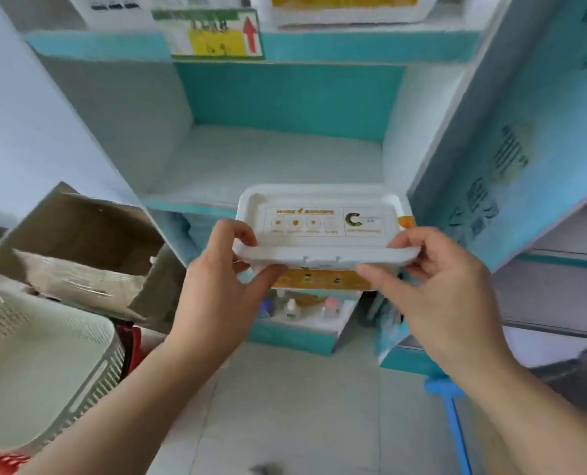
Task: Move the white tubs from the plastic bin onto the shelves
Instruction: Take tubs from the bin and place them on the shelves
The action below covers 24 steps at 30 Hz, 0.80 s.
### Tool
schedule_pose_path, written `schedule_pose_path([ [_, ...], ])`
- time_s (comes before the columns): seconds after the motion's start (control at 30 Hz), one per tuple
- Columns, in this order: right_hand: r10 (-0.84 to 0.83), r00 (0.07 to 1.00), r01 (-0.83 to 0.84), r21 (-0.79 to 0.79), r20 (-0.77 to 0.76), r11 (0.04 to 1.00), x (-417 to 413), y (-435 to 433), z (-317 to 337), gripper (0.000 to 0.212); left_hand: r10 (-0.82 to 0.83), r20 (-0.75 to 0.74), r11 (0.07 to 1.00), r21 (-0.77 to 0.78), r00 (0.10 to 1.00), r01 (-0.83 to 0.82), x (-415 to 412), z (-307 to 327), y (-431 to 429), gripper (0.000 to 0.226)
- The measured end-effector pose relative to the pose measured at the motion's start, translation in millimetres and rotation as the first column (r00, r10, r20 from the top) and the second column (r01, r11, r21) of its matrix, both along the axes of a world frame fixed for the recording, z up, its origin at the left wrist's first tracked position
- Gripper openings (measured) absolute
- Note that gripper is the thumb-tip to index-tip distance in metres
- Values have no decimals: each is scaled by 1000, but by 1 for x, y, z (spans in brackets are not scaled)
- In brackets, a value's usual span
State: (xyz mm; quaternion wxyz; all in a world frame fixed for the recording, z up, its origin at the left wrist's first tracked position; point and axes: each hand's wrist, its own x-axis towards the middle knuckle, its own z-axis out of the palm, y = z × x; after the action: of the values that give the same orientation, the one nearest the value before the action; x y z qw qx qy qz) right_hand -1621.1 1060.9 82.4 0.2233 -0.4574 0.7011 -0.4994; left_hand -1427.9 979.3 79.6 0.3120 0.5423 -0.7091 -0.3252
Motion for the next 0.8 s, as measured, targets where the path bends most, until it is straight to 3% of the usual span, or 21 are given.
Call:
schedule_pose_path([
  [0.3,-6,995,-12,-171,-99,985,47,-165,-11,31,10,-148,991,-127,989,-29,43,-11,-150,36],
  [0.8,20,980,-42,-108,-197,993,29,-314,-40,32,17,-167,982,-185,986,-49,24,-43,-278,45],
])
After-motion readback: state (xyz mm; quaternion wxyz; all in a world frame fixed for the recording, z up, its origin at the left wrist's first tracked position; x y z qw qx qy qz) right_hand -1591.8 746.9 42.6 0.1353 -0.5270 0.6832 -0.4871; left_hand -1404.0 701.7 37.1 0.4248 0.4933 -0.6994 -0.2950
